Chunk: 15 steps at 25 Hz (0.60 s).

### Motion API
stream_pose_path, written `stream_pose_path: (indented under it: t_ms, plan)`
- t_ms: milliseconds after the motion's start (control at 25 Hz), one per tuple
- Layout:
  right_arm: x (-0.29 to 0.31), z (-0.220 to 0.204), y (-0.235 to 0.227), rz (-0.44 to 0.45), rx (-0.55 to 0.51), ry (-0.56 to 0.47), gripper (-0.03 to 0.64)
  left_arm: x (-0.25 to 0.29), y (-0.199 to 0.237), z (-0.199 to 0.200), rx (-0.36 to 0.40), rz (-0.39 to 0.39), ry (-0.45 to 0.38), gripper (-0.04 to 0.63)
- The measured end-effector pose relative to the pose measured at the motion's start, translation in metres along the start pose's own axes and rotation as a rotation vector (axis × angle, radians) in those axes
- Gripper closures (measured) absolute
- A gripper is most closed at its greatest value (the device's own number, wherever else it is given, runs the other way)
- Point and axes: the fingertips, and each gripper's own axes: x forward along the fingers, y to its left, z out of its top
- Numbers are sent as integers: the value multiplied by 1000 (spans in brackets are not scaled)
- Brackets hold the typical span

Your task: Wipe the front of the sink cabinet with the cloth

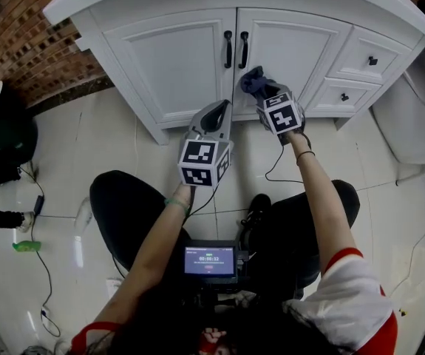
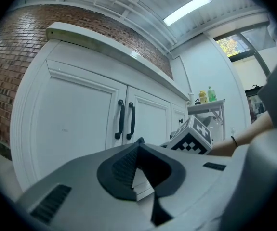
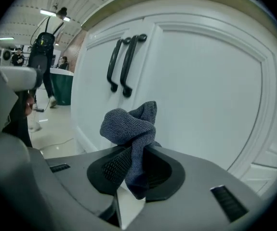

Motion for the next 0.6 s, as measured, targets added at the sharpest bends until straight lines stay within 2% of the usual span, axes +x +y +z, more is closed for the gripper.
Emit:
stream_pose_path:
  t_ms: [200,360,600]
  plan:
    - [38,-53,21,32,-37,77,531,0,16,-18,-48,20,16,563]
    - [61,-93,37,50,-28,149,531,-3,27,-30,-56,34,30,563]
    - [68,-126,49,71,-58,243,531,-7,30,-39,-58,40,52,563]
